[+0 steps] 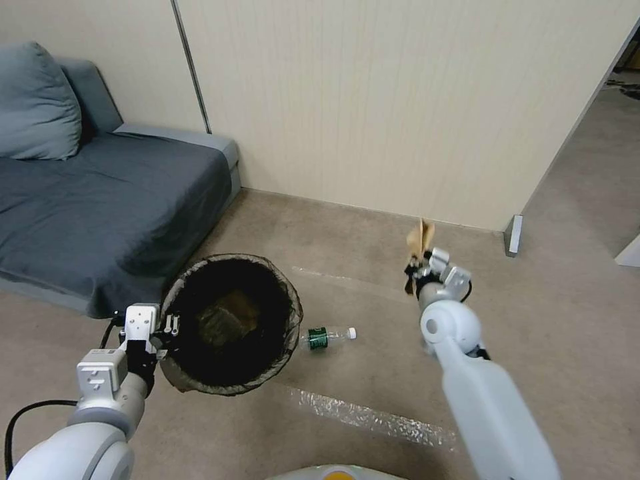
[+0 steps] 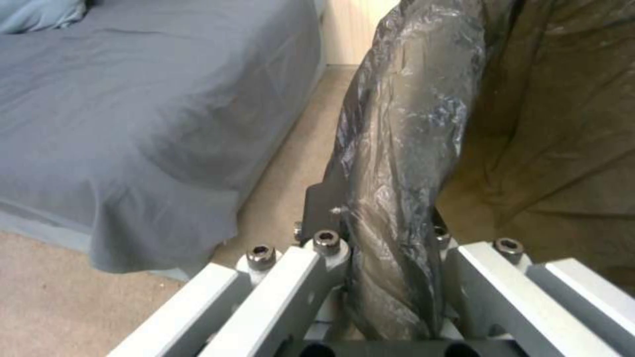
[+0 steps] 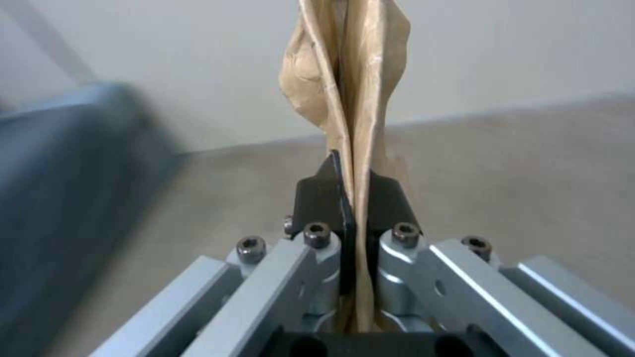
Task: Pick up the trash bin, then pick up the garbage from the floor and place it into the trash bin.
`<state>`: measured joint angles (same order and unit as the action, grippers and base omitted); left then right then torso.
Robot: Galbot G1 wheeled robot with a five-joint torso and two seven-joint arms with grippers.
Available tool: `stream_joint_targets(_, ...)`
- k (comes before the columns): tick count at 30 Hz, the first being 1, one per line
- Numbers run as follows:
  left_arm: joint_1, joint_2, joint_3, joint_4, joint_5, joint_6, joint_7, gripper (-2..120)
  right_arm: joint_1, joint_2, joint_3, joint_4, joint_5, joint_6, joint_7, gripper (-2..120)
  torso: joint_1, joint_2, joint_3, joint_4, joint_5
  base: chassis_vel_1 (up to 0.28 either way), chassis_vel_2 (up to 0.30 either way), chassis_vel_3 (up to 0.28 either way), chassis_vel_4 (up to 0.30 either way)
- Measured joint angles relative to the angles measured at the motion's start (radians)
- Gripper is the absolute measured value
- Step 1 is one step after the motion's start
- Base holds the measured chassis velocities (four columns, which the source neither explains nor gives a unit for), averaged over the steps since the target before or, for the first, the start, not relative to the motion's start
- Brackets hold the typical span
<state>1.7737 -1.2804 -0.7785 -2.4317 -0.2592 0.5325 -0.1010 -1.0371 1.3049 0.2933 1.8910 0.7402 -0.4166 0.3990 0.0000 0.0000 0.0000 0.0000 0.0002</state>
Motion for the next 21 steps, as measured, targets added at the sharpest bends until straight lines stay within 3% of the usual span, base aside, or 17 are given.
stream_joint_targets(4,0.0,0.009,-0.001,-0.001,-0.004,0.004,0.0,3,0.022,-0.067,-0.05,0.091,0.083,-0.023,-0.069,0,0.0,0.0,0.0,0.0,0.0,0.0,0.0,0.0,0.0)
stream_joint_targets(7,-0.001,0.021,-0.001,-0.001,-0.006,0.007,-0.001,3,0.066,-0.162,-0.104,0.158,0.169,-0.055,-0.154,0,0.0,0.0,0.0,0.0,-0.0004,0.0,0.0,0.0,0.0)
stream_joint_targets(11,-0.006,0.033,0.0,0.002,-0.006,0.01,-0.002,3,0.14,-0.237,-0.19,0.194,0.244,-0.073,-0.181,0,0.0,0.0,0.0,-0.0004,-0.0002,0.0,0.0,0.0,0.0)
stream_joint_targets(16,-0.009,0.044,0.0,0.005,-0.007,0.014,-0.002,3,0.236,-0.255,-0.296,0.218,0.312,-0.085,-0.166,0,0.0,0.0,0.0,0.0,-0.0002,0.0,0.0,0.0,0.0)
stream_joint_targets(19,-0.01,0.063,0.004,0.005,-0.007,0.021,-0.003,3,0.378,-0.227,-0.468,0.253,0.384,-0.104,-0.116,0,0.0,0.0,0.0,0.0004,-0.0004,0.0,0.0,0.0,0.0)
stream_joint_targets(21,-0.011,0.072,0.006,0.005,-0.008,0.024,-0.003,3,0.407,-0.214,-0.512,0.262,0.404,-0.107,-0.1,0,0.0,0.0,0.0,0.0002,-0.0005,0.0,0.0,0.0,0.0)
